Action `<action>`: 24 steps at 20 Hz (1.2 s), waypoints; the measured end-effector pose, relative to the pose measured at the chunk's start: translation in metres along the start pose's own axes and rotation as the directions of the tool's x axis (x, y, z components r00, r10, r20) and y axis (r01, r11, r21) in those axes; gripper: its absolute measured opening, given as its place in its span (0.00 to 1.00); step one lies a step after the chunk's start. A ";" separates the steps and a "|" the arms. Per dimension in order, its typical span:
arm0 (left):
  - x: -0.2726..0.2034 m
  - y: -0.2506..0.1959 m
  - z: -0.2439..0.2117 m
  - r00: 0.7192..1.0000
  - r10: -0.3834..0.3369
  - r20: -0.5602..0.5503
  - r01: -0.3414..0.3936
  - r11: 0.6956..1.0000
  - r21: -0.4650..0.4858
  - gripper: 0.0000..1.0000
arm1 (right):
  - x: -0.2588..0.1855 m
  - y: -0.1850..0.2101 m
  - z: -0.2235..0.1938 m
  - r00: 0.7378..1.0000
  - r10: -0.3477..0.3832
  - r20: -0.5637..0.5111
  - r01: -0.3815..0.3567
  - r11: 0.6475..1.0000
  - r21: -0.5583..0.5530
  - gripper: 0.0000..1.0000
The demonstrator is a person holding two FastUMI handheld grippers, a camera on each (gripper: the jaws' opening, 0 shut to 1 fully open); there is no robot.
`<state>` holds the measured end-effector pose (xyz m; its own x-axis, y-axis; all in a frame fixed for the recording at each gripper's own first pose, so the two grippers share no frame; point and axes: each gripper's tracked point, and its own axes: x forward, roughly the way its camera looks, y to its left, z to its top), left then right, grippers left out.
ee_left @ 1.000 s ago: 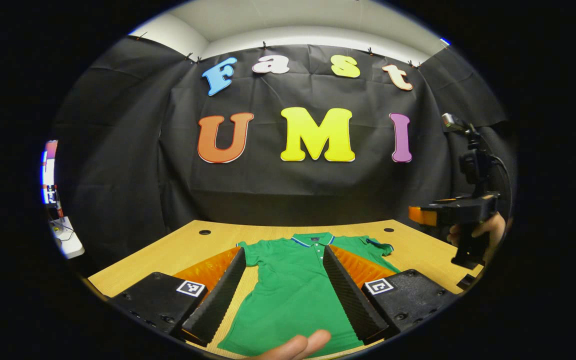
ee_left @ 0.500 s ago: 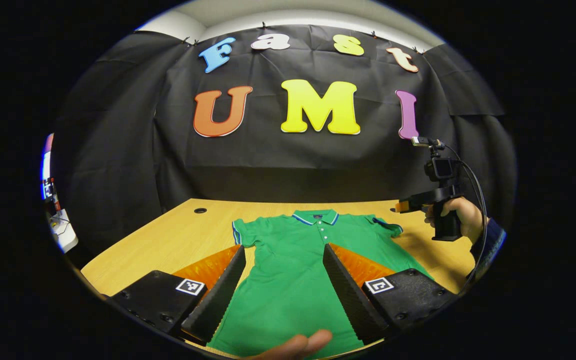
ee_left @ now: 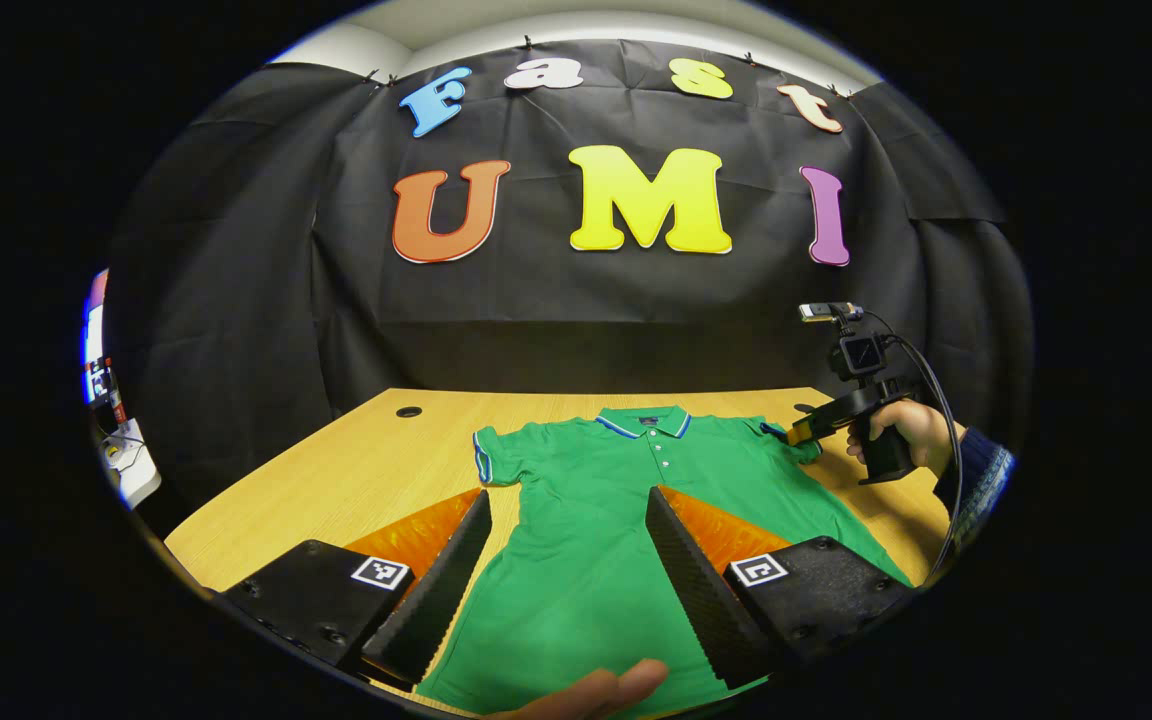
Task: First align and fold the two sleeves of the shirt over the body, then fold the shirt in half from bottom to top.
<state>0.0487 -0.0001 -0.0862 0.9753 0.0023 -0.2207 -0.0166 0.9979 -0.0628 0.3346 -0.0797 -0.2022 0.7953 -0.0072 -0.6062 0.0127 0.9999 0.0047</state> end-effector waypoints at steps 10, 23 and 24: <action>0.003 0.005 -0.003 1.000 0.015 -0.014 -0.015 1.000 -0.007 1.00 | 0.017 0.010 -0.005 0.994 0.089 -0.059 -0.072 0.966 0.249 0.04; 0.009 0.025 -0.007 0.998 0.060 -0.029 -0.061 0.998 -0.019 1.00 | -0.033 0.060 0.057 0.991 0.102 0.092 -0.118 0.975 0.189 0.00; 0.008 0.026 -0.006 0.998 0.063 -0.028 -0.063 0.998 -0.019 1.00 | -0.037 0.071 0.061 0.988 0.115 0.105 -0.133 0.975 0.178 0.00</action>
<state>0.0553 0.0258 -0.0951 0.9659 0.0632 -0.2511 -0.0827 0.9943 -0.0675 0.3435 -0.0095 -0.1308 0.8505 0.1068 -0.5151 0.0151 0.9738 0.2268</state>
